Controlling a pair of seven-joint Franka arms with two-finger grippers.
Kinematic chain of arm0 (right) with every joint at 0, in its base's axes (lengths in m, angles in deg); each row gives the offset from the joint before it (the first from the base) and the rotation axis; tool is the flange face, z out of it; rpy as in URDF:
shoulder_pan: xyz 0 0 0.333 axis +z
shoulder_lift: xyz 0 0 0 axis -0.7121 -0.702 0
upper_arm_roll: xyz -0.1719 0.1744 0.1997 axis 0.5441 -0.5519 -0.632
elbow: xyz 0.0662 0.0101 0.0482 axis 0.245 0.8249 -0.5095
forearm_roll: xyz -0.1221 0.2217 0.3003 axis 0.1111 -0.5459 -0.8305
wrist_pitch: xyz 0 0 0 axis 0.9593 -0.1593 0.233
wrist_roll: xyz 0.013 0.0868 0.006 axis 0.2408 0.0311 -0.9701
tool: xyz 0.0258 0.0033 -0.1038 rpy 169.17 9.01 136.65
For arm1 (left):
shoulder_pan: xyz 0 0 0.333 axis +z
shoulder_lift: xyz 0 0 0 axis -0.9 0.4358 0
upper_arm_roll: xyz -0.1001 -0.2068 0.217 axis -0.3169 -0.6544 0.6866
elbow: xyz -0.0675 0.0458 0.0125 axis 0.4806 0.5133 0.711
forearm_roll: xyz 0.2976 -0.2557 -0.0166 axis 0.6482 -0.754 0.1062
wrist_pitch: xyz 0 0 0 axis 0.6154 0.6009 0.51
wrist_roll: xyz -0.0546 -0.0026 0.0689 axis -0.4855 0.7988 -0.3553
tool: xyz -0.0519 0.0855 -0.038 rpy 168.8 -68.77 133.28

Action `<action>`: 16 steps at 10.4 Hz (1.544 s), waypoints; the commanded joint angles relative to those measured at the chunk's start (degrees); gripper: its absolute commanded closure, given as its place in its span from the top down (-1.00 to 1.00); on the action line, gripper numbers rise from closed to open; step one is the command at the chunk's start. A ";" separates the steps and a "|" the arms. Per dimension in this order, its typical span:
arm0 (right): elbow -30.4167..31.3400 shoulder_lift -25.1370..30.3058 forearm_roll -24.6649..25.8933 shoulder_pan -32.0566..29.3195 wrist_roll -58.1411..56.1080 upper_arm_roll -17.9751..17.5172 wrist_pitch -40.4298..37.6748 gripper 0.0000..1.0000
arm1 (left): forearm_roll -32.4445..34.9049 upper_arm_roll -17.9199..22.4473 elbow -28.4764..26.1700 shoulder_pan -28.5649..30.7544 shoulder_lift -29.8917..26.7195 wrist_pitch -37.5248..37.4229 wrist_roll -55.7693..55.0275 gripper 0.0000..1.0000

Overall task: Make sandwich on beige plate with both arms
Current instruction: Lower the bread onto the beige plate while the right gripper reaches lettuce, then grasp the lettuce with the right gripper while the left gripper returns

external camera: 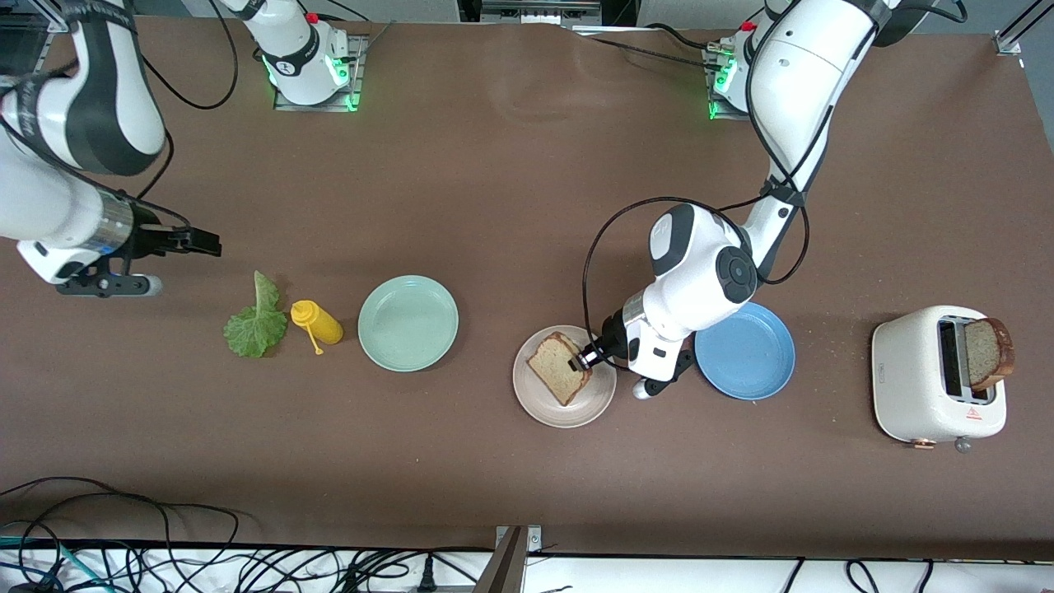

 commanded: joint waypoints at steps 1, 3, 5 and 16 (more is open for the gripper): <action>0.82 -3.70 0.77 0.11 -0.55 0.11 4.29 1.00 | -1.20 0.56 -0.13 0.32 -0.37 0.07 1.04 0.18; 1.96 -7.39 0.85 0.02 -0.72 0.11 6.92 1.00 | -0.24 0.92 -0.13 1.55 -0.81 -2.20 1.30 0.29; 2.85 -13.17 0.77 0.63 -1.86 0.11 10.89 1.00 | 4.50 0.83 -0.13 2.61 -0.98 -4.84 1.21 0.50; 1.80 -19.01 0.50 1.51 -1.25 0.20 17.76 -1.00 | 26.66 1.00 0.66 18.33 -16.52 -35.66 19.10 1.00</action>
